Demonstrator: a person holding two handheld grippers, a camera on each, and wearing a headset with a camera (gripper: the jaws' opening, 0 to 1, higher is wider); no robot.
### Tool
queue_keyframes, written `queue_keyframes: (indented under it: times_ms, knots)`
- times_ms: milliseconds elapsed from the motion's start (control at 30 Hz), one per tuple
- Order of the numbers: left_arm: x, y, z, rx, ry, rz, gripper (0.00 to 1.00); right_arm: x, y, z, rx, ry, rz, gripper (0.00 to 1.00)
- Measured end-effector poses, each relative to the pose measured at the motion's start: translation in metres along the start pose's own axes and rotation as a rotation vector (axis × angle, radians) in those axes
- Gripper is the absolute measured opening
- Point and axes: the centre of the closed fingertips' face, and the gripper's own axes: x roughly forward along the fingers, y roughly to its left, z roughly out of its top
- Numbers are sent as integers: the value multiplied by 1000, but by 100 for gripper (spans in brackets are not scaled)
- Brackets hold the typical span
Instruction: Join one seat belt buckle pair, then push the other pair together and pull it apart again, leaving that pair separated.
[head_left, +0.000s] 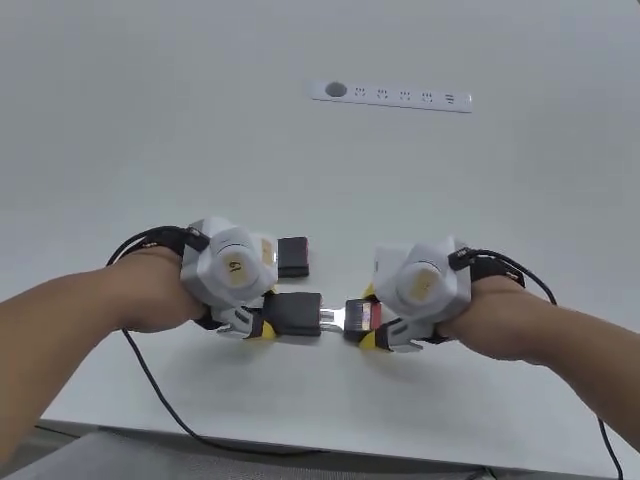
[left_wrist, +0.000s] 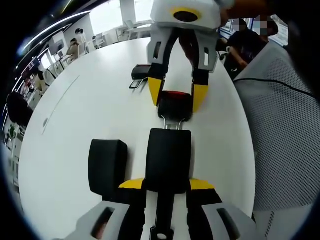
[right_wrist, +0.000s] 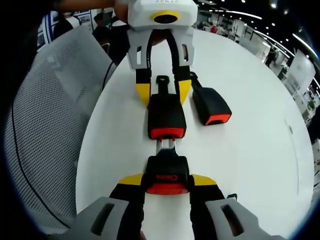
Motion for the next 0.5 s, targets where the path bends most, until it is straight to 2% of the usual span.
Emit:
queue_keyframes:
  times_ms: [500]
  knots:
    - [2, 0, 0, 36, 11, -23, 31, 6, -2, 5, 8, -12, -1, 29]
